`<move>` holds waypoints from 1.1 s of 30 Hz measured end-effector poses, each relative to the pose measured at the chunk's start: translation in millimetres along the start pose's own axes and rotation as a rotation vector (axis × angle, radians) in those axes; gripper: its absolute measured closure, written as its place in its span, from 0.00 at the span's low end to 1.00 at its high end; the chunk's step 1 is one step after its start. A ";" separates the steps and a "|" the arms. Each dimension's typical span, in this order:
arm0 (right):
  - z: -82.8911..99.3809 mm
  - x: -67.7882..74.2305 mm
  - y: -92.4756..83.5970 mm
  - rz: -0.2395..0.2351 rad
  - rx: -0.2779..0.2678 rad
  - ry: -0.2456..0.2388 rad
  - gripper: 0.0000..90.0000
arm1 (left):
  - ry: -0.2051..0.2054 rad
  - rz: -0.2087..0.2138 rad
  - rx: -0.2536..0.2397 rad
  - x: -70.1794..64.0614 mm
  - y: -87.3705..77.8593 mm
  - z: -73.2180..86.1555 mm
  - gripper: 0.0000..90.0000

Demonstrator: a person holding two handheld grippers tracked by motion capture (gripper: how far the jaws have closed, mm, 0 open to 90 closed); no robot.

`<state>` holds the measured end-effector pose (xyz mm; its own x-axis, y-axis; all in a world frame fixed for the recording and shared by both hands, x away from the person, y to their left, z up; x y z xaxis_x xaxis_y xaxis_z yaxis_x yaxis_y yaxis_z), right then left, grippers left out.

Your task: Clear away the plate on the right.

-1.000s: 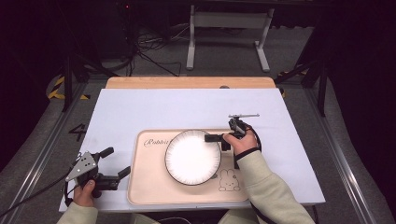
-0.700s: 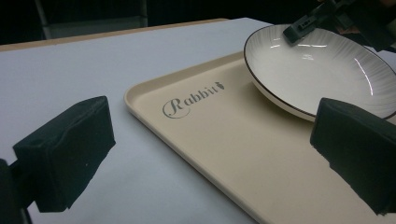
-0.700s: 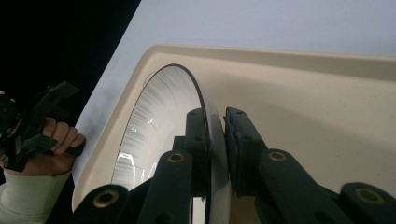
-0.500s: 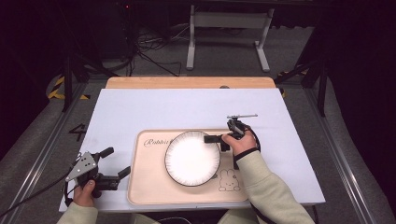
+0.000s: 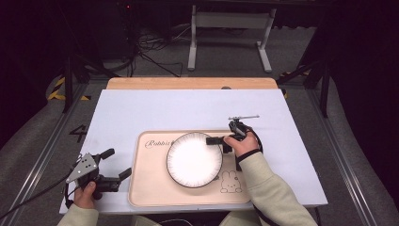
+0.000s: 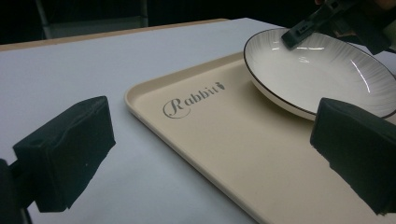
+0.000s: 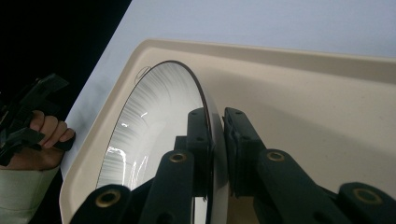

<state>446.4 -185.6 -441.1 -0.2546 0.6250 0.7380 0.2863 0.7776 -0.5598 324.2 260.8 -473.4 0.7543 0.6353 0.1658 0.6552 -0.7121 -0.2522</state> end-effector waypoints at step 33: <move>1.6 -4.6 3.8 0.067 0.034 -0.021 0.83 | -0.002 0.000 0.001 0.1 0.1 0.0 0.00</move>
<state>447.1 -185.4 -447.2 -0.2552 0.6764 0.6909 0.2717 0.7360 -0.6201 324.3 260.8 -473.4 0.7539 0.6362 0.1641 0.6555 -0.7115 -0.2532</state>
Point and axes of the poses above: each handheld gripper's, and its own axes: y roughly forward along the jaws, z roughly out of its underside, x roughly to its left, the point moved 1 cm from there along y, roughly forward along the jaws, and after that the axes turned 15 degrees about y, right-handed, at the moved point
